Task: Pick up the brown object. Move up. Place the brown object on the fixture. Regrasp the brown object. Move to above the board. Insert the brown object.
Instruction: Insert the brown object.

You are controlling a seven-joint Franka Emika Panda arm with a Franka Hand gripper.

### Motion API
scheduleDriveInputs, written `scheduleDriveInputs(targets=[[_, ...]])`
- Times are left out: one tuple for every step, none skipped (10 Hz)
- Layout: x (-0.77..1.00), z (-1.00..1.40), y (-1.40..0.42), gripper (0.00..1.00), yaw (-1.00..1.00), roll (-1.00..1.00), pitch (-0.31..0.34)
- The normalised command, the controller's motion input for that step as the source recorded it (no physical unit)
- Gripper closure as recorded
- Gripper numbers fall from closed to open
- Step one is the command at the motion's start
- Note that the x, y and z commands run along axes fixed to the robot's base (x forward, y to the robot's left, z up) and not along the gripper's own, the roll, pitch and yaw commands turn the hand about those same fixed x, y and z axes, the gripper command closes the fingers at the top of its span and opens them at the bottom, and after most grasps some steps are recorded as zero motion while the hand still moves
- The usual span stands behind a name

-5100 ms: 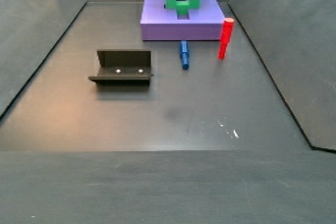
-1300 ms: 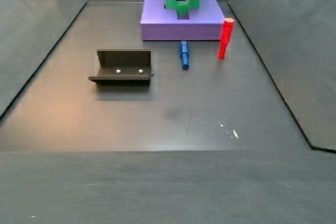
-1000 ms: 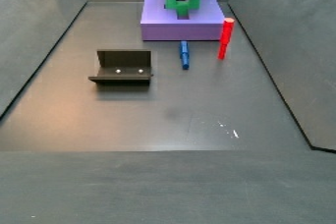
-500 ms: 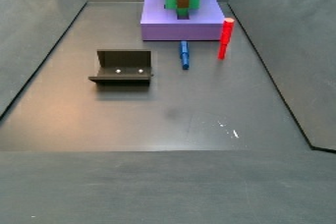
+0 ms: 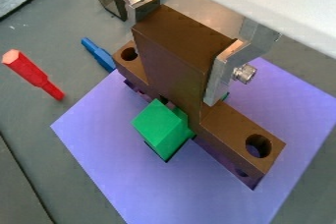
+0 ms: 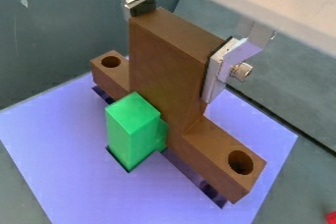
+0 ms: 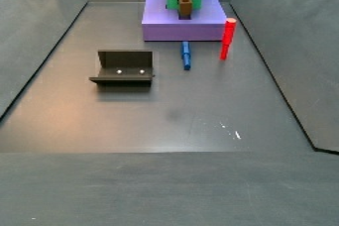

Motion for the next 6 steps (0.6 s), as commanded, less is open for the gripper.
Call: scheduleDriveInputs(targets=[[0.06, -0.19, 0.00, 1.00, 0.00, -0.05, -0.043], [0.07, -0.23, -0.05, 1.00, 0.00, -0.02, -0.033], [0.04, -0.26, -0.01, 1.00, 0.00, -0.03, -0.039], [0.03, -0.27, -0.01, 1.00, 0.00, -0.02, -0.033], [0.03, -0.17, -0.08, 1.00, 0.00, 0.00, -0.010], [0.00, 0.00, -0.16, 1.00, 0.00, 0.00, 0.000]])
